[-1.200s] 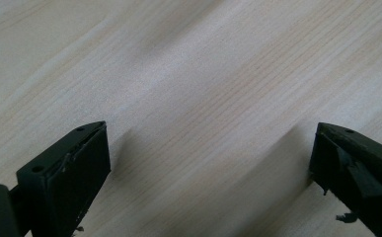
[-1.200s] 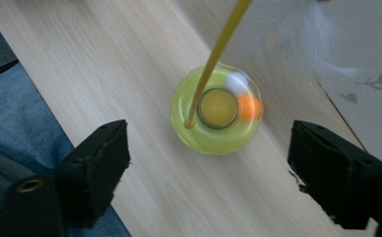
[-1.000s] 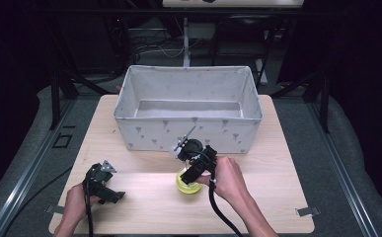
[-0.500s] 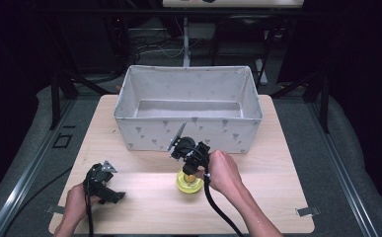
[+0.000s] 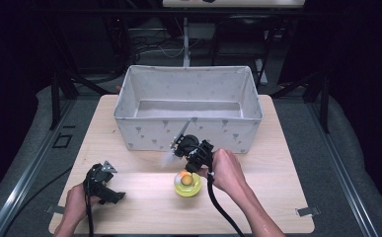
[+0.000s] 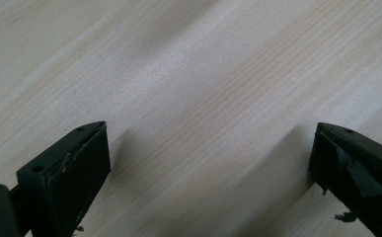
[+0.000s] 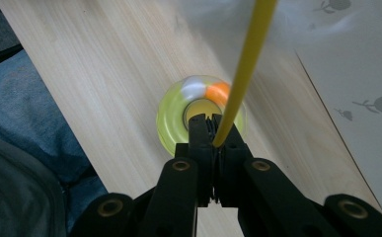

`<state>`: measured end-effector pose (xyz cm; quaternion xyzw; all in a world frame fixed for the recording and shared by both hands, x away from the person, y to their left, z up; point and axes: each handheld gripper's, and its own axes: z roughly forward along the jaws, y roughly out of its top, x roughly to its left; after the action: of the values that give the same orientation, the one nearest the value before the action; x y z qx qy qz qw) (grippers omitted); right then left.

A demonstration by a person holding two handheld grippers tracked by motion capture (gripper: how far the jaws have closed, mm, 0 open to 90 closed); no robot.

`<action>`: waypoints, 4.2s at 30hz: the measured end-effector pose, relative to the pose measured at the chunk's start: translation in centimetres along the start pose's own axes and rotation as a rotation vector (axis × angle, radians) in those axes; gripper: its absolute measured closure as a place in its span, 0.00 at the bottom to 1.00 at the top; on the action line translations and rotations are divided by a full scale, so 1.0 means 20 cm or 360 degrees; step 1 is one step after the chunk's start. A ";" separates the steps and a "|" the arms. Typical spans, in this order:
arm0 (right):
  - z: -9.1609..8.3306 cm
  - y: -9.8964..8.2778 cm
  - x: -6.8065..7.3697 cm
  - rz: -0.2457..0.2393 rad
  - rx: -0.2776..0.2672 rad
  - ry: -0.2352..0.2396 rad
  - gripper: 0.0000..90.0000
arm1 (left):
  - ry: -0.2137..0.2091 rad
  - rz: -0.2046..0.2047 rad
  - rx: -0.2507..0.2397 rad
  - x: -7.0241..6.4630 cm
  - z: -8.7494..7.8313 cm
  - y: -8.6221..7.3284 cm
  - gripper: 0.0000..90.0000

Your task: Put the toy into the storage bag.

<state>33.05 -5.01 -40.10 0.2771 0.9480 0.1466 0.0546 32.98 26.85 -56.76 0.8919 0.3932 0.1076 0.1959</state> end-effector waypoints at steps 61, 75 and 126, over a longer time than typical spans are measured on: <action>-0.30 -0.30 -0.29 0.0243 0.0033 -0.0102 0.98 | -0.0007 0.0005 -0.0012 -0.01 0.01 0.01 0.02; -0.39 -0.31 -0.35 0.0294 0.0050 -0.0139 0.98 | -0.0017 0.0014 -0.0019 -0.01 0.00 0.02 0.02; -0.62 -0.20 -0.45 0.0292 0.0055 -0.0160 0.98 | -0.0018 0.0014 -0.0014 -0.01 0.00 0.02 0.02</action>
<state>36.36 -16.16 -29.30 0.3706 0.9171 0.1205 0.0837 33.07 26.45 -56.68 0.8932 0.3878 0.1052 0.2017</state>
